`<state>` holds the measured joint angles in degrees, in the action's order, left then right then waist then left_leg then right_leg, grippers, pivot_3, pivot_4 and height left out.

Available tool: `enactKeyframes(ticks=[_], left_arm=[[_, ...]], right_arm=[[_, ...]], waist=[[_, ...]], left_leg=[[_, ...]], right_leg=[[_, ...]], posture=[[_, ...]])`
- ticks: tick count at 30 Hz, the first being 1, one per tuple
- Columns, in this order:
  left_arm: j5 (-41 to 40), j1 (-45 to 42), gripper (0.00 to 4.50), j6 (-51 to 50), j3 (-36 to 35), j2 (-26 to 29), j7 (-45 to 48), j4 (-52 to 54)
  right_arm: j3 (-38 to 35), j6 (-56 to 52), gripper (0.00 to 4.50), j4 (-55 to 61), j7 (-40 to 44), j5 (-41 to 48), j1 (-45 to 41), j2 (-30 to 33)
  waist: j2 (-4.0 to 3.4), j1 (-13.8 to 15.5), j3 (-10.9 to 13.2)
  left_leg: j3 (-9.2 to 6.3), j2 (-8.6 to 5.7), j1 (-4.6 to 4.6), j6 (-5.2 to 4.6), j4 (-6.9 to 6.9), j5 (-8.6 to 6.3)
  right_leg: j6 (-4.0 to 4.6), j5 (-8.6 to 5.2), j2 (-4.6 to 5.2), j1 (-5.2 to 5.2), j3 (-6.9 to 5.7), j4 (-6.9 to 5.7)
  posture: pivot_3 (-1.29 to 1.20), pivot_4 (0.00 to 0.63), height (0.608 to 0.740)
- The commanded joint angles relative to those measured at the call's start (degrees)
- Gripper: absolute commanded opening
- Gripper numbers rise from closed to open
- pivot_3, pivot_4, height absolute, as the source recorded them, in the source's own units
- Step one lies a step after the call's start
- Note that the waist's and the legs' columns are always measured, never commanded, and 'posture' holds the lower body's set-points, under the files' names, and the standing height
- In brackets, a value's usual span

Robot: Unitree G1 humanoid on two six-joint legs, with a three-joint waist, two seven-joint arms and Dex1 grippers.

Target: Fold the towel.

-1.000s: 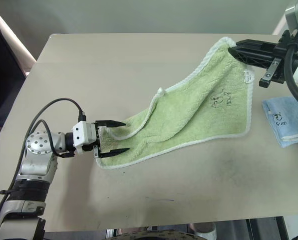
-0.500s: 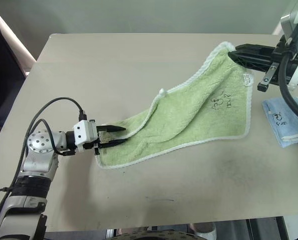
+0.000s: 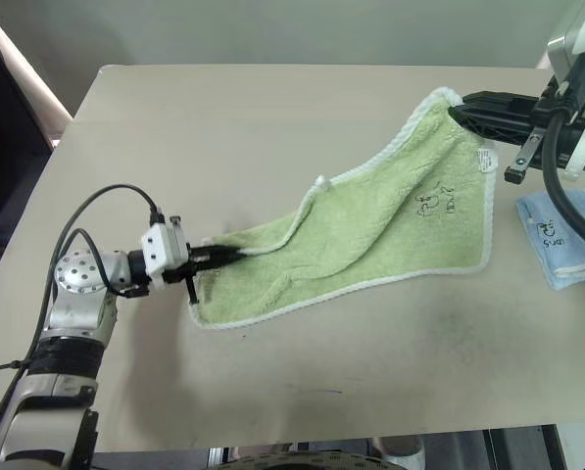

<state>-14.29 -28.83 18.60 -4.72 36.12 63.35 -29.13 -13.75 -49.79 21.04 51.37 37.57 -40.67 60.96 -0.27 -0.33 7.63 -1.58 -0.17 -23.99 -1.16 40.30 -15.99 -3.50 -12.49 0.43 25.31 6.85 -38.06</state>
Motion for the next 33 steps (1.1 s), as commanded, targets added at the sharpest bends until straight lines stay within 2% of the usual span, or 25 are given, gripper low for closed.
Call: enactKeyframes(ticks=[1, 5, 11, 17, 23, 28, 30, 33], left_arm=[[2.28, -6.62, 0.04, -0.68, -4.32, -0.34, -12.83, -6.12], [3.87, -12.84, 0.04, -0.16, -5.59, -1.1, -20.42, -13.13], [6.77, -31.45, 0.04, 0.91, -6.47, -2.32, -34.97, -34.88], [7.58, -40.6, 0.04, 1.52, -8.07, -4.0, -45.43, -44.18], [8.56, -46.15, 0.04, 0.25, -8.33, -5.93, -48.82, -46.96], [11.27, -53.04, 0.04, 1.38, -8.19, -5.69, -51.81, -47.73], [12.33, -54.32, 0.04, 2.13, -8.16, -5.27, -51.64, -47.82], [9.41, -55.61, 0.04, 4.06, -11.79, -4.93, -45.03, -47.57]], right_arm=[[-2.83, 2.24, 0.0, -0.5, -1.64, -1.56, 0.41, 0.76], [-2.8, 3.31, 0.0, -2.1, -2.75, -2.52, 0.59, 0.18], [-0.31, 8.17, 0.0, -10.42, -5.5, -6.89, -0.41, -3.55], [4.27, 14.79, 0.0, -23.26, -7.87, -13.41, -5.39, -8.28], [7.3, 23.95, 0.0, -38.84, -10.12, -19.49, -13.0, -13.52], [6.45, 41.23, 0.0, -59.67, -16.79, -25.56, -23.49, -17.8], [6.27, 45.38, 0.0, -63.35, -17.16, -26.62, -24.86, -17.61], [4.34, 46.02, 0.0, -61.68, -14.1, -24.41, -22.63, -16.61]], waist=[[0.01, -0.05, -0.01], [-0.04, -0.34, -0.03], [0.02, -0.22, 0.0], [-0.01, -0.35, 0.01], [-0.02, -0.51, 0.02], [-0.06, -0.54, 0.04], [-0.06, -0.42, 0.04], [-0.06, -0.37, 0.03]], left_leg=[[-0.02, 0.0, 0.0, 0.0, 0.02, 0.01], [-0.02, -0.03, 0.01, 0.04, 0.01, 0.03], [-0.36, -0.06, -0.13, 0.16, 0.11, 0.12], [-0.45, -0.17, -0.15, 0.17, -0.01, 0.15], [-0.61, -0.18, -0.57, 0.3, -0.03, 0.23], [-0.78, -0.15, -1.31, 0.42, 0.15, 0.32], [-0.84, -0.14, -1.61, 0.46, 0.24, 0.36], [-0.95, -0.14, -1.85, 0.47, 0.42, 0.37]], right_leg=[[0.0, 0.05, 0.0, -0.01, -0.01, 0.01], [-0.06, 0.07, 0.0, -0.03, -0.01, 0.03], [-0.08, 0.12, -0.01, -0.02, -0.29, 0.06], [-0.11, 0.13, -0.01, -0.04, -0.34, 0.15], [-0.1, 0.13, -0.05, 0.38, -0.44, 0.12], [-0.03, 0.22, -0.01, 1.13, -0.46, -0.02], [0.02, 0.25, -0.02, 1.4, -0.56, 0.01], [0.03, 0.25, -0.01, 1.55, -0.59, 0.13]], posture=[[0.0, 0.15, 0.728], [0.0, 0.15, 0.728], [0.0, 0.15, 0.728], [0.0, 0.15, 0.728], [0.0, 0.15, 0.728], [0.0, 0.15, 0.728], [0.0, 0.15, 0.728], [0.0, 0.15, 0.728]])
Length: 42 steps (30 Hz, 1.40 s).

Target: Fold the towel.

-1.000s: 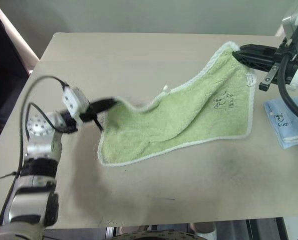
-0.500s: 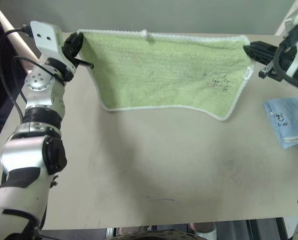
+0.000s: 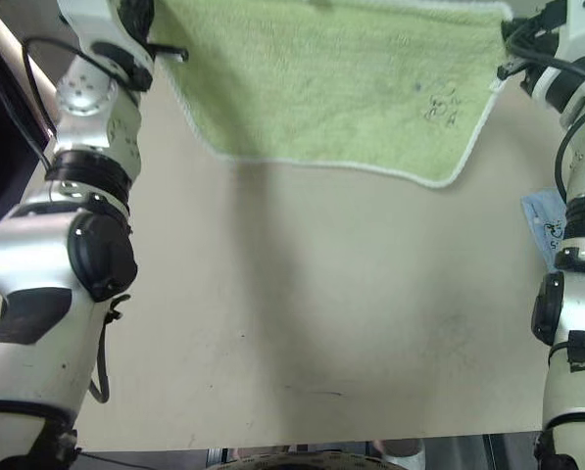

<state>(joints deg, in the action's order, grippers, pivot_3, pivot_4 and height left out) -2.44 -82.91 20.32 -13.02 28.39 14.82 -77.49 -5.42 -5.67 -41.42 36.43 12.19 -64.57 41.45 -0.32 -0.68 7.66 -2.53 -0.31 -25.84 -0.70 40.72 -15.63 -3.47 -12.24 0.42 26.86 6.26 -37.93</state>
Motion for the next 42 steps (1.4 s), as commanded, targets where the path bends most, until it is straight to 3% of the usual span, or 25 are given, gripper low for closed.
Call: enactKeyframes(ticks=[1, 9, 18, 24, 29, 37, 42], left_arm=[[-3.48, -1.46, 0.04, 2.87, -4.59, 2.79, 6.54, 0.9], [-5.73, 9.49, 0.04, -0.93, -4.16, 5.21, 42.18, 2.31], [-4.66, 19.67, 0.04, -13.5, 0.37, 14.06, 67.21, 6.91], [-3.63, 23.25, 0.04, -20.99, 3.79, 20.69, 72.85, 11.13], [-2.77, 26.13, 0.04, -23.04, 5.93, 24.93, 74.69, 14.14], [-3.36, 27.53, 0.04, -23.88, 7.07, 26.29, 74.7, 16.15], [-0.6, 30.24, 0.04, -23.26, 9.1, 30.59, 72.67, 16.17]], right_arm=[[-4.53, 2.03, 0.0, 2.32, 1.99, 1.6, 2.7, 3.17], [-12.78, -13.06, 0.0, 35.81, 7.59, 13.95, 28.01, 5.91], [-22.11, -25.66, 0.0, 59.87, 7.6, 23.46, 49.59, 6.74], [-26.52, -29.01, 0.0, 68.76, 9.08, 28.42, 60.48, 6.46], [-27.23, -29.37, 0.0, 71.32, 10.23, 29.49, 66.1, 6.96], [-26.94, -28.55, 0.0, 71.49, 10.9, 28.91, 67.68, 7.25], [-27.64, -28.06, 0.0, 69.99, 17.68, 31.36, 68.24, 9.57]], waist=[[-0.01, -0.02, 0.0], [-0.17, -0.02, 0.01], [-0.14, -0.49, 0.0], [-0.09, -0.24, -0.02], [-0.07, -0.05, -0.04], [-0.05, 0.0, -0.05], [-0.04, -0.21, -0.06]], left_leg=[[0.05, -0.05, -0.1, 0.0, -0.05, 0.0], [0.1, -0.03, -0.28, 0.0, -0.06, 0.0], [0.04, 0.1, -0.01, -0.03, 0.24, 0.0], [0.06, 0.0, 0.21, -0.66, 0.36, 0.42], [0.03, -0.03, 0.45, -1.13, 0.36, 0.35], [-0.1, -0.05, 0.53, -1.09, 0.35, 1.04], [-0.12, -0.05, 0.55, -1.01, 0.25, 1.18]], right_leg=[[0.0, 0.0, -0.06, 0.11, -0.02, 0.0], [-0.04, -0.11, 0.0, 0.29, 0.11, 0.02], [-0.06, 0.28, -0.19, -0.12, -0.03, -0.19], [-0.07, 0.93, -0.05, -0.54, -0.03, 0.04], [0.49, 1.1, -0.06, -0.81, -0.01, 0.05], [0.79, 1.94, -0.16, -0.84, 0.02, 0.04], [0.82, 2.11, -0.2, -0.76, 0.04, 0.04]], posture=[[0.0, 0.15, 0.728], [0.0, 0.15, 0.728], [0.0, 0.15, 0.728], [0.0, 0.15, 0.728], [0.0, 0.15, 0.728], [0.0, 0.15, 0.728], [0.0, 0.15, 0.728]])
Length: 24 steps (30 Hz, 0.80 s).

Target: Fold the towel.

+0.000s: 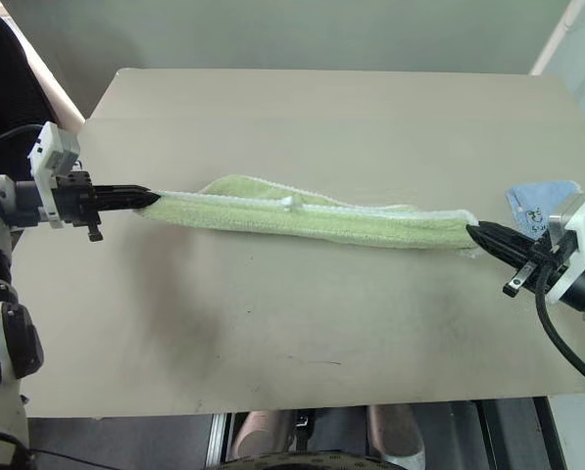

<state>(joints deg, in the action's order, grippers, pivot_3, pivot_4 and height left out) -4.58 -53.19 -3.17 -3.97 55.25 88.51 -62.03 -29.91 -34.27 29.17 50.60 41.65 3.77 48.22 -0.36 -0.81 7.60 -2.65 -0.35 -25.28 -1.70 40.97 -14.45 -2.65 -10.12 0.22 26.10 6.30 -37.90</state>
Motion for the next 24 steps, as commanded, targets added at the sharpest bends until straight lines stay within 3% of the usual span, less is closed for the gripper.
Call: enactKeyframes(ticks=[1, 4, 7, 16, 24], left_arm=[[1.47, 0.54, 0.04, 0.08, 0.11, 3.73, -1.49, 0.7], [0.32, -2.36, 0.04, 6.16, -2.78, 0.55, -11.35, -2.33], [-0.88, -6.54, 0.04, 6.08, -4.92, -2.03, -18.34, -5.59], [0.67, -9.38, 0.04, 6.98, -3.11, -2.58, -17.47, -7.7], [1.63, -12.96, 0.04, 12.13, -4.04, -6.84, -31.28, -9.88]], right_arm=[[-3.4, 0.35, 0.0, -0.6, 4.88, 2.2, 0.49, 3.54], [-1.06, 3.85, 0.0, -6.86, 4.94, -0.82, -5.38, 5.21], [3.56, 7.59, 0.0, -14.05, 2.85, -5.25, -14.42, 5.19], [12.44, 15.32, 0.0, -28.08, 2.67, -13.85, -27.53, 4.45], [16.5, 23.45, 0.0, -41.52, -0.82, -20.54, -40.08, 1.22]], waist=[[0.0, -0.06, 0.0], [0.03, 0.06, -0.02], [0.11, 0.35, -0.01], [0.1, 0.25, -0.01], [0.08, 0.24, 0.01]], left_leg=[[0.01, 0.0, 0.0, 0.04, -0.01, -0.02], [-0.01, 0.0, -0.01, 0.16, -0.06, -0.02], [0.0, -0.04, -0.01, 0.11, -0.05, 0.16], [0.08, -0.02, -0.09, 0.23, -0.66, 0.33], [0.09, 0.05, -0.15, 0.22, -0.86, 0.52]], right_leg=[[0.02, 0.01, -0.02, 0.06, 0.01, 0.0], [0.0, 0.0, -0.01, 0.09, 0.0, 0.01], [0.13, 0.08, 0.06, 0.07, 0.02, 0.04], [-0.03, 0.27, 0.06, 0.4, 0.03, 0.19], [-0.23, 0.42, 0.08, 0.41, -0.03, 0.5]], posture=[[0.0, 0.15, 0.728], [0.0, 0.15, 0.728], [0.0, 0.15, 0.728], [0.0, 0.15, 0.728], [0.0, 0.15, 0.728]])
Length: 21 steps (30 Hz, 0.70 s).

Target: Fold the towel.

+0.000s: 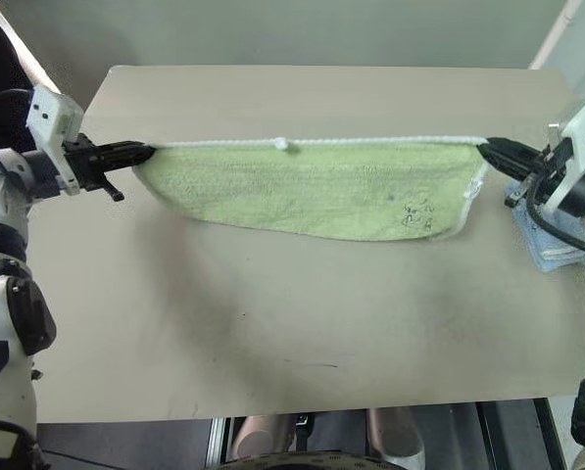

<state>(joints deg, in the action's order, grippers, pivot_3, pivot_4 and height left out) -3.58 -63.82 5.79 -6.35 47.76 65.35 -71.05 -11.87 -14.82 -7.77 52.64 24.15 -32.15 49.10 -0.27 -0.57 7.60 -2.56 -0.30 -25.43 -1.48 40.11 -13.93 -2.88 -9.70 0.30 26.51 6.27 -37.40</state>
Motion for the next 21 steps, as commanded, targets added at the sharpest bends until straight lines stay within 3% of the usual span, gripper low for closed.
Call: enactKeyframes(ticks=[1, 8, 13, 17, 21], left_arm=[[0.88, -2.94, 0.04, 4.14, -1.81, 0.11, -10.79, -1.18], [2.43, -8.76, 0.04, 10.87, -3.2, -4.76, -34.86, -3.62], [2.72, -12.65, 0.04, 14.74, -4.63, -5.81, -42.44, -4.46], [3.31, -12.42, 0.04, 15.17, -3.6, -5.22, -35.69, -4.64], [1.32, -8.82, 0.04, 11.43, -3.56, -3.31, -16.36, -3.87]], right_arm=[[-1.13, 5.05, 0.0, -6.43, -3.37, -3.93, -5.83, -0.06], [1.66, 17.09, 0.0, -25.67, -13.61, -12.66, -22.16, -4.17], [1.23, 23.38, 0.0, -35.04, -16.98, -14.07, -30.17, -4.62], [0.15, 22.72, 0.0, -32.37, -12.18, -10.9, -27.7, -3.55], [-3.05, 14.56, 0.0, -15.35, -4.04, -3.24, -12.32, -1.39]], waist=[[-0.02, 0.02, 0.01], [-0.04, -0.29, 0.02], [-0.09, -0.27, 0.06], [-0.09, -0.26, 0.06], [-0.07, 0.23, 0.04]], left_leg=[[0.0, 0.0, -0.03, -0.02, 0.0, 0.02], [0.05, -0.02, -0.39, -0.2, 0.02, 0.25], [0.04, -0.01, -0.61, -0.1, -0.08, 0.39], [0.0, 0.04, -0.63, 0.0, -0.13, 0.45], [0.05, 0.09, -0.69, 0.1, -0.13, 0.34]], right_leg=[[0.06, 0.04, 0.0, -0.01, 0.0, 0.1], [-0.16, 0.58, 0.08, 0.13, 0.0, 0.48], [-0.45, 0.88, 0.06, 0.37, -0.03, 0.48], [-0.37, 0.83, 0.05, 0.39, -0.05, 0.51], [-0.26, 0.49, 0.02, 0.35, -0.18, 0.53]], posture=[[0.0, 0.15, 0.728], [0.0, 0.15, 0.728], [0.0, 0.15, 0.728], [0.0, 0.15, 0.728], [0.0, 0.15, 0.728]])
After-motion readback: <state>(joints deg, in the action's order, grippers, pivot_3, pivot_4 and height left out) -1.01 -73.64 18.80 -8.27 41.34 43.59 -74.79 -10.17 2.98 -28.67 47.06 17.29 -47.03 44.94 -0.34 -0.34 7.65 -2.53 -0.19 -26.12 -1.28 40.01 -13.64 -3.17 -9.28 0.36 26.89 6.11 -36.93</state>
